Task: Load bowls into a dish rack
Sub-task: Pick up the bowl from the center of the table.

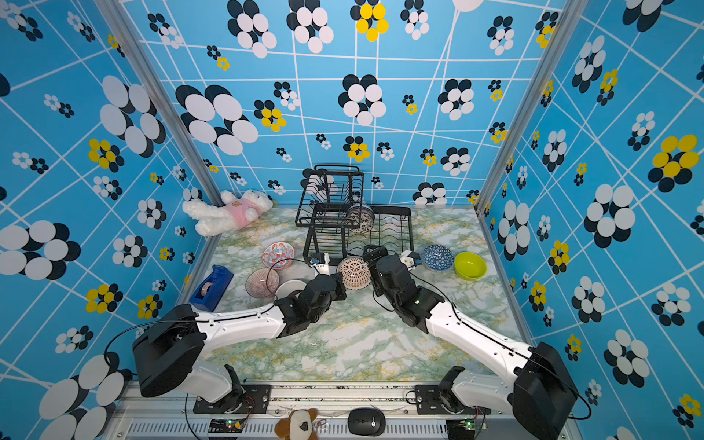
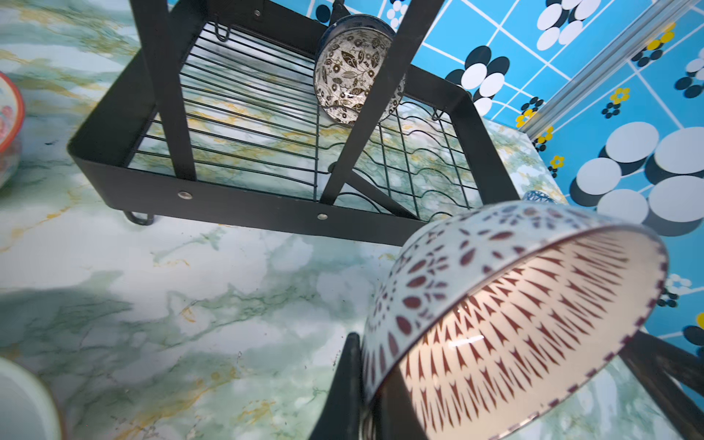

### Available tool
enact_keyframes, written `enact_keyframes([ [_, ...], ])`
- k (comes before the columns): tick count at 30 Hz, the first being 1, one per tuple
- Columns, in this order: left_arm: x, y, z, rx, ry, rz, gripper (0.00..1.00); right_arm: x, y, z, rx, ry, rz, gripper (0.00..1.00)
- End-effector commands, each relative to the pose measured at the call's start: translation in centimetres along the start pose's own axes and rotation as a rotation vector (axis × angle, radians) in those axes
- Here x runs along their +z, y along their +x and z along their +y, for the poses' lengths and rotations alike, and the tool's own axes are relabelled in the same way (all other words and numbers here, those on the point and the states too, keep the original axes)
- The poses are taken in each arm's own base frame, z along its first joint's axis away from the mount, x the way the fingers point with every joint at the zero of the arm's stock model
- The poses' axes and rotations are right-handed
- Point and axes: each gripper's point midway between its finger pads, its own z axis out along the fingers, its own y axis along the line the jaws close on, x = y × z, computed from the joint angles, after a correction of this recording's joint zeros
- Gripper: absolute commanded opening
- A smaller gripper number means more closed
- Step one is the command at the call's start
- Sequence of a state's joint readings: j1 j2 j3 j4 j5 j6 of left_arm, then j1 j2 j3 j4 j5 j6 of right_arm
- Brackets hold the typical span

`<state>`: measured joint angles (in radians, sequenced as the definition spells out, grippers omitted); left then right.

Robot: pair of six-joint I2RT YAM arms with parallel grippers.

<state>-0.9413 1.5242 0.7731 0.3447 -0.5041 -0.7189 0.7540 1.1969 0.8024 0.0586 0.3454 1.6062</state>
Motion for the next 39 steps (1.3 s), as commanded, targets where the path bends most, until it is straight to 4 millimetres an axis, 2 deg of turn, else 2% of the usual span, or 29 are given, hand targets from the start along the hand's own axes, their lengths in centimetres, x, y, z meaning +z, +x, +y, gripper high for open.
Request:
enact_keyframes([
  [1,-0.3,-1.8,-1.7,0.007,0.034,-0.103,0.00,0.2,1.3,0.9,0.169,-0.054,0.052,0.99],
  [8,0.0,-1.4,-1.0,0.034,-0.007,-0.120,0.00,-1.0,1.2,1.6,0.177,-0.078,0.014,0.99],
  [15,-0.2,-1.3,-2.0,0.053,0.019,-0.139,0.00,0.0,0.8,0.8,0.259,-0.093,-0.026,0.98],
  [17,-0.4,-1.3,-2.2,0.060,0.020,-0.145,0.00,0.4,0.8,0.9,0.269,-0.093,-0.032,0.93],
  [19,-0.5,-1.3,-2.1,0.062,0.021,-0.147,0.00,0.8,0.9,0.9,0.289,-0.095,-0.033,0.83],
  [21,-0.7,-1.2,-2.1,0.065,0.021,-0.151,0.00,1.1,0.9,1.2,0.297,-0.108,-0.041,0.77],
  [30,-1.4,-1.1,-2.0,0.085,0.018,-0.173,0.00,2.2,1.0,1.2,0.338,-0.122,-0.051,0.31],
  [39,-2.2,-1.5,-2.7,0.122,0.032,-0.206,0.00,3.0,1.4,1.1,0.359,-0.147,-0.028,0.17],
])
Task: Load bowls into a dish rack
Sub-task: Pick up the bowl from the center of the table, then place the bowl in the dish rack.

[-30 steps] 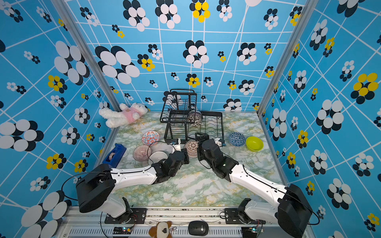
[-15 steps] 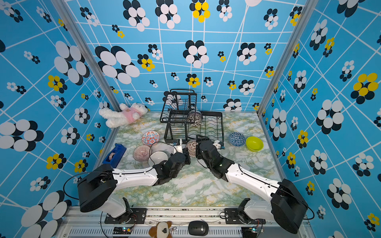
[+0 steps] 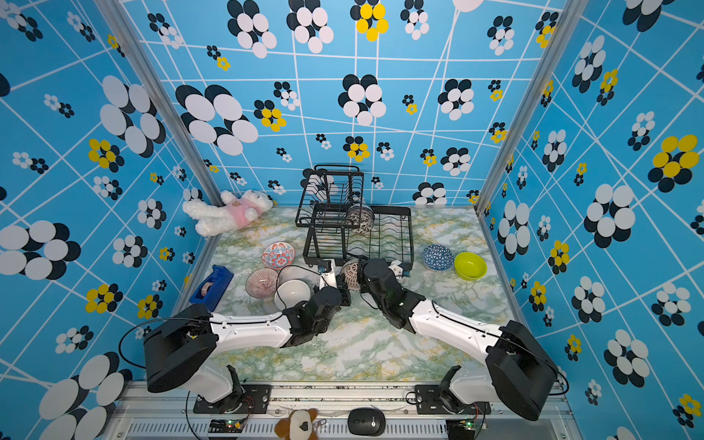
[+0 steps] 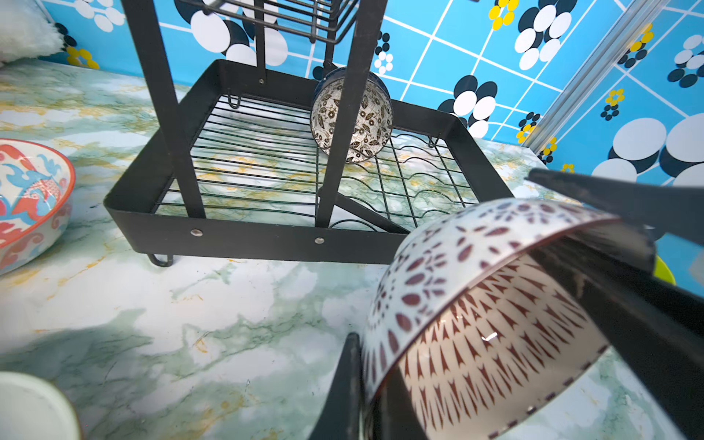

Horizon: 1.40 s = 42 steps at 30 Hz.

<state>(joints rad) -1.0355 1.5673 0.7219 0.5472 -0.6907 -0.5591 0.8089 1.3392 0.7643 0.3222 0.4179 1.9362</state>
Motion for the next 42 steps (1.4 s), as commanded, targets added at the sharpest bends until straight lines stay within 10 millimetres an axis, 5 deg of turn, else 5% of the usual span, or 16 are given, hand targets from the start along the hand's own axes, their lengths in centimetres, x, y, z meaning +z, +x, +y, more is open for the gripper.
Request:
enact_keyframes([
  [1,-1.1,-1.8,-1.1,-0.013,0.041,-0.058,0.00,0.4,-0.4,1.4,0.019,-0.068,-0.014,0.13],
  [6,-1.5,-2.2,-1.1,-0.015,0.049,-0.056,0.01,0.3,-0.6,2.8,0.013,-0.148,-0.006,0.00],
  [13,-2.0,-2.4,-0.7,-0.028,0.045,-0.032,0.52,0.2,-0.9,4.8,0.025,-0.285,0.017,0.00],
  [21,-2.9,-2.2,0.2,-0.034,0.031,0.018,0.77,-0.5,-1.8,5.0,-0.011,-0.268,-0.020,0.00],
  [36,-4.3,-2.6,2.2,0.013,0.004,0.079,1.00,-1.5,-4.7,5.3,-0.155,-0.272,-0.096,0.00],
  [42,-5.4,-4.3,5.1,0.003,-0.046,0.079,0.99,-1.3,-6.3,6.2,-0.261,-0.265,-0.124,0.00],
])
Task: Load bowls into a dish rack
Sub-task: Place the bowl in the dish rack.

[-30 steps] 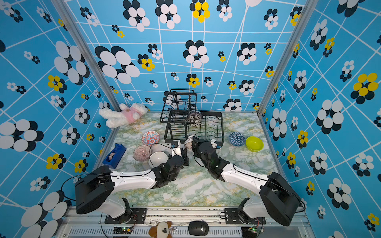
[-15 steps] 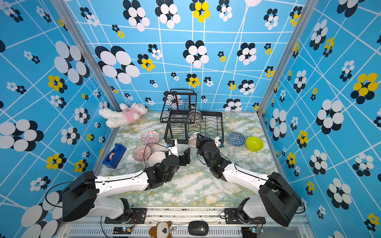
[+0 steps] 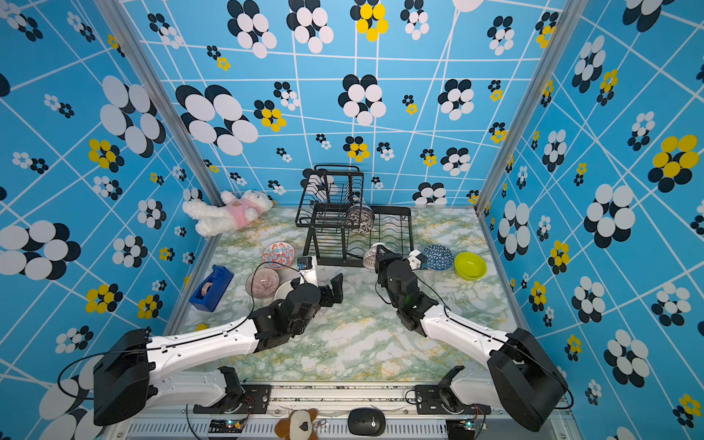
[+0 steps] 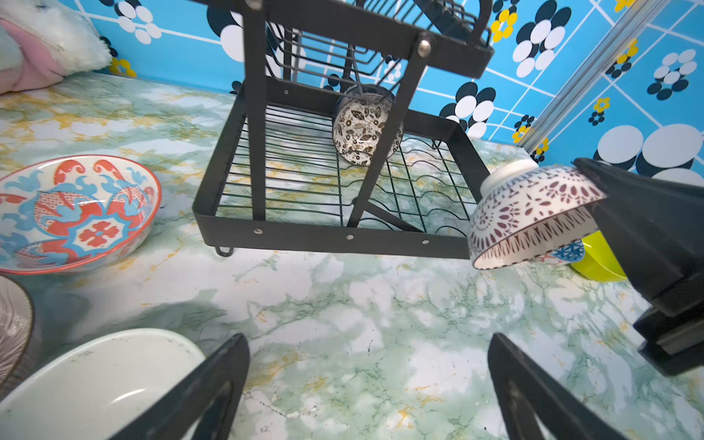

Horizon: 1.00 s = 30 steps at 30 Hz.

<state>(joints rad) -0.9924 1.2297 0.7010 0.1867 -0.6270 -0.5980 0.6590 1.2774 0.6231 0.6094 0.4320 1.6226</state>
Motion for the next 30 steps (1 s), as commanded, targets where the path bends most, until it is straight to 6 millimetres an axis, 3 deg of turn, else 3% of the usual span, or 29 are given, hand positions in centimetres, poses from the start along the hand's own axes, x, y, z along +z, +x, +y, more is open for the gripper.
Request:
enact_keyframes([
  [1,-0.8,-0.2,2.7,0.018,-0.048,0.029,0.99,0.0,-0.9,2.5,-0.079,-0.064,-0.004,0.00],
  [5,-1.7,-1.6,5.3,-0.017,-0.081,0.043,0.99,0.9,-1.6,2.8,-0.144,-0.062,-0.003,0.00],
  [12,-1.7,-4.3,11.5,-0.270,-0.102,0.168,0.99,3.8,-1.7,3.6,-0.240,-0.096,0.041,0.00],
  [18,0.0,-7.5,14.0,-0.493,-0.005,0.226,0.99,6.8,-0.5,3.8,-0.283,-0.133,0.089,0.00],
  [23,2.7,-8.8,14.5,-0.626,0.069,0.244,0.99,9.5,0.4,4.1,-0.301,-0.192,0.114,0.00],
  [30,6.4,-8.1,12.6,-0.759,0.198,0.375,0.99,12.5,-0.1,4.1,-0.274,-0.275,0.115,0.00],
])
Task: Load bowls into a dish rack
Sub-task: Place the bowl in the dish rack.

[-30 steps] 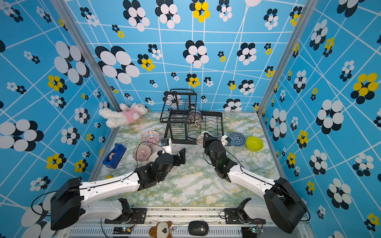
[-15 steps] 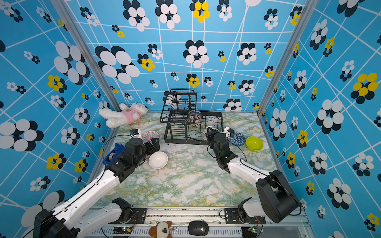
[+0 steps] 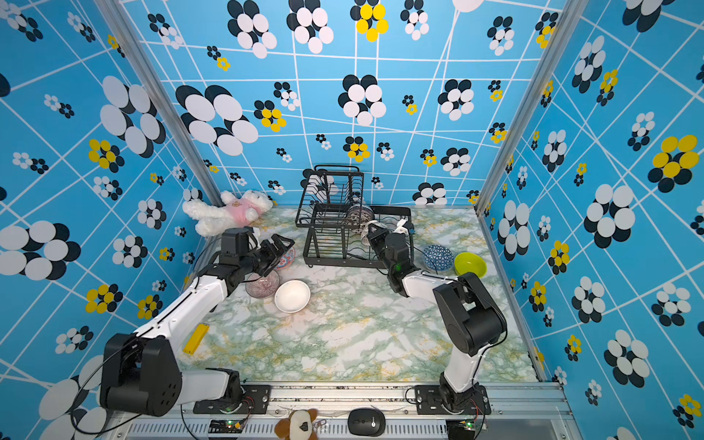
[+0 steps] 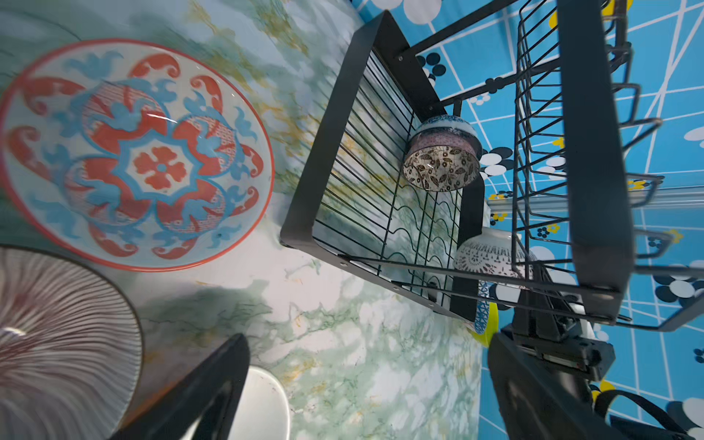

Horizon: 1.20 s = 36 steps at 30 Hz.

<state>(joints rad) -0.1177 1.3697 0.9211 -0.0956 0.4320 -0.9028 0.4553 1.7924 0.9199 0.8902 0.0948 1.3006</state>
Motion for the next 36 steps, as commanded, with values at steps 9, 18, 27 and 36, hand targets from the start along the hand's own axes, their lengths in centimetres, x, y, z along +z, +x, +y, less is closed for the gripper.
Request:
enact_keyframes([
  [9,2.6,0.5,-1.8,-0.064,0.145,0.146,0.99,4.1,-1.1,3.4,0.022,-0.225,-0.016,0.00],
  [18,3.1,0.6,-1.0,-0.106,0.150,0.168,0.99,7.0,-0.1,2.1,0.071,-0.253,0.009,0.00],
  [27,3.1,0.2,-0.6,-0.129,0.149,0.164,0.99,9.2,0.9,0.6,0.103,-0.239,0.038,0.00],
  [36,3.6,0.3,-0.4,-0.158,0.156,0.178,0.99,10.0,2.1,0.1,0.104,-0.262,0.056,0.00],
])
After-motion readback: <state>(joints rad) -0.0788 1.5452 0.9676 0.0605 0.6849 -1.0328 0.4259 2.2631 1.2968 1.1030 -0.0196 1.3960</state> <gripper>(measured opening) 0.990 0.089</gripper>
